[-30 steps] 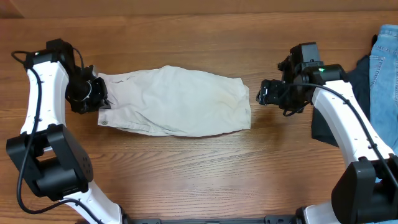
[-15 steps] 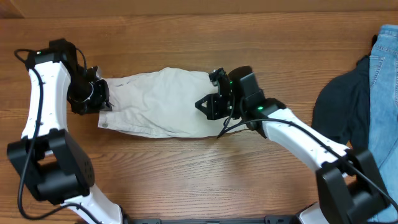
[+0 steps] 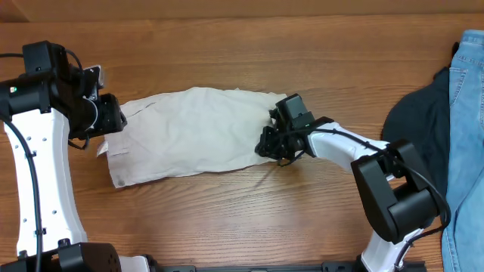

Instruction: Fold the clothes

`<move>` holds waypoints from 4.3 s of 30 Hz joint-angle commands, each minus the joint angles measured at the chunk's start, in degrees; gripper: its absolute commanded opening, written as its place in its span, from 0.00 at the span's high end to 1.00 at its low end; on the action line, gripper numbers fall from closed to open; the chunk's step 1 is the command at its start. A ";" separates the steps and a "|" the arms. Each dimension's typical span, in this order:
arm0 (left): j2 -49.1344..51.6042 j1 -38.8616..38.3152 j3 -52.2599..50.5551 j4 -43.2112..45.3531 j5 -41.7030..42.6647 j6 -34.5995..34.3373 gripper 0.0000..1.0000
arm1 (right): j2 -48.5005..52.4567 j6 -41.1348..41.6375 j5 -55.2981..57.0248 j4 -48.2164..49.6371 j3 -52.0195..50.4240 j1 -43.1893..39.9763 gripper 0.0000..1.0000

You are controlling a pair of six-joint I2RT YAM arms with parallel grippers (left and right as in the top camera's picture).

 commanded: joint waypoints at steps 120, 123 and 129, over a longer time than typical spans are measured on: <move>12.15 -8.72 15.74 -17.07 15.87 11.65 0.96 | -10.19 -29.55 -1.95 -21.14 14.51 -16.55 0.27; 10.80 -11.43 15.74 -17.05 11.43 10.32 0.96 | -10.19 -30.40 -5.46 -21.77 14.51 -16.55 0.32; 9.81 -12.00 15.74 -17.05 10.71 9.14 0.96 | -10.16 -32.11 -7.82 -30.71 14.05 -13.33 0.71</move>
